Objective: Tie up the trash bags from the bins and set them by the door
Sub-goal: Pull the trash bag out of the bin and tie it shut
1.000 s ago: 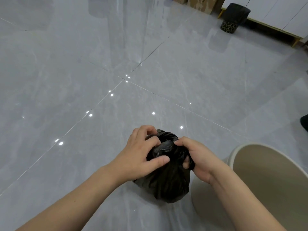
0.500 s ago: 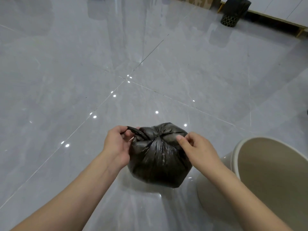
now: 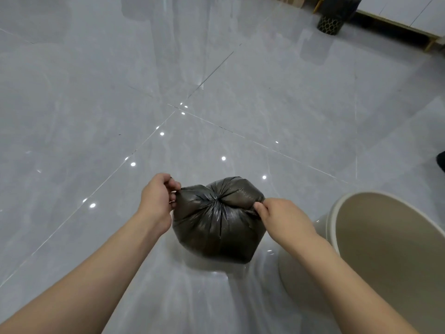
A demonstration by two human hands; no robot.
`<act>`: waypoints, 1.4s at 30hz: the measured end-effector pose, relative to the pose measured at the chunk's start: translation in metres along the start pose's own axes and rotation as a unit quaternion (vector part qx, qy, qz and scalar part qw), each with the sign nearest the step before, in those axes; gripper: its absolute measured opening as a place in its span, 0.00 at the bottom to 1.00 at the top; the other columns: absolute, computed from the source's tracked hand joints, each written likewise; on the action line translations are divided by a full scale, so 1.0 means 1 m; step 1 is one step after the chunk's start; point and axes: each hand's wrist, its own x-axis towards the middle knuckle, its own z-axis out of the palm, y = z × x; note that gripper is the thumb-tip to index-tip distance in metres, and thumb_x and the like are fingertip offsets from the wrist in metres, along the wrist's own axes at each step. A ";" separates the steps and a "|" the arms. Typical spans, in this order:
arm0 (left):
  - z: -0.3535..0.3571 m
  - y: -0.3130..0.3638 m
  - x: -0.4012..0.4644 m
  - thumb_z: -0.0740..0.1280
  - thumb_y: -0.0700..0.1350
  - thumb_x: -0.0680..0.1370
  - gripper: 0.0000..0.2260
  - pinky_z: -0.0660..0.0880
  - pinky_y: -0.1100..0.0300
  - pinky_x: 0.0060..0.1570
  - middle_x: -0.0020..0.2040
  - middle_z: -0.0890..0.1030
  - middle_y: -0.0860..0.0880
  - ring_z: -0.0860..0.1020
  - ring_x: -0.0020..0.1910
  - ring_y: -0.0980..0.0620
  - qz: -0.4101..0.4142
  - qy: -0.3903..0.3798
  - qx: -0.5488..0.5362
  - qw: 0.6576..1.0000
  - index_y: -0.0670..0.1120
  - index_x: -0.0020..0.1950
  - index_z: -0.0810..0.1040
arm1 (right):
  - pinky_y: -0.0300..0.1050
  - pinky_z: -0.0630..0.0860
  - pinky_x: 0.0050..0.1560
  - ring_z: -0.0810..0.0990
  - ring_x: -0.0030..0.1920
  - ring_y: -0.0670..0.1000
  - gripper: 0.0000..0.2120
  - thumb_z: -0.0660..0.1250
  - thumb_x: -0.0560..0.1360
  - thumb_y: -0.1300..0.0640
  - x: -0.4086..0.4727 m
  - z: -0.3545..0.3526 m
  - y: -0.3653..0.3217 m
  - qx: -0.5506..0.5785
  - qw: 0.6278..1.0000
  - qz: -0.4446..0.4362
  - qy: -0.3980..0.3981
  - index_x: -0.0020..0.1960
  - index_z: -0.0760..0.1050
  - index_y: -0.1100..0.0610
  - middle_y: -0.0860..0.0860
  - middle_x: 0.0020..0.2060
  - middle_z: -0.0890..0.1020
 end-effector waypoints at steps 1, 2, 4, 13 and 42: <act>0.003 0.001 -0.003 0.60 0.40 0.75 0.10 0.63 0.59 0.33 0.34 0.73 0.48 0.65 0.29 0.52 0.025 -0.012 0.022 0.999 0.45 0.34 0.71 | 0.45 0.68 0.36 0.77 0.37 0.53 0.24 0.52 0.81 0.42 0.000 -0.001 -0.001 0.045 0.997 0.032 -0.050 0.32 0.69 0.54 0.50 0.32 0.76; 0.005 0.001 -0.006 0.60 0.38 0.75 0.07 0.65 0.59 0.35 0.36 0.74 0.48 0.68 0.32 0.52 0.052 -0.026 0.061 0.996 0.44 0.38 0.74 | 0.43 0.65 0.31 0.74 0.30 0.51 0.26 0.53 0.80 0.41 -0.001 -0.003 -0.002 0.113 0.985 0.069 -0.114 0.29 0.69 0.55 0.49 0.27 0.74; 0.005 -0.006 -0.007 0.59 0.34 0.75 0.10 0.70 0.59 0.42 0.44 0.76 0.48 0.73 0.39 0.52 0.118 -0.036 0.193 0.973 0.45 0.49 0.78 | 0.40 0.56 0.26 0.62 0.23 0.48 0.27 0.56 0.78 0.39 -0.004 -0.006 -0.002 0.277 0.922 0.137 -0.234 0.27 0.67 0.55 0.49 0.24 0.67; -0.014 -0.026 -0.006 0.64 0.47 0.73 0.08 0.73 0.50 0.44 0.45 0.78 0.47 0.76 0.43 0.42 0.364 0.044 0.685 0.629 0.47 0.46 0.81 | 0.34 0.64 0.18 0.67 0.18 0.43 0.15 0.61 0.81 0.52 0.011 -0.016 -0.014 0.704 0.666 0.236 -0.072 0.38 0.76 0.55 0.46 0.23 0.75; -0.021 0.004 -0.006 0.57 0.49 0.77 0.10 0.70 0.53 0.55 0.51 0.78 0.52 0.73 0.52 0.47 0.322 -0.169 0.722 0.588 0.50 0.51 0.77 | 0.37 0.68 0.56 0.73 0.51 0.43 0.09 0.69 0.71 0.48 0.020 0.080 -0.059 0.369 0.923 -0.052 -0.099 0.42 0.75 0.53 0.43 0.50 0.71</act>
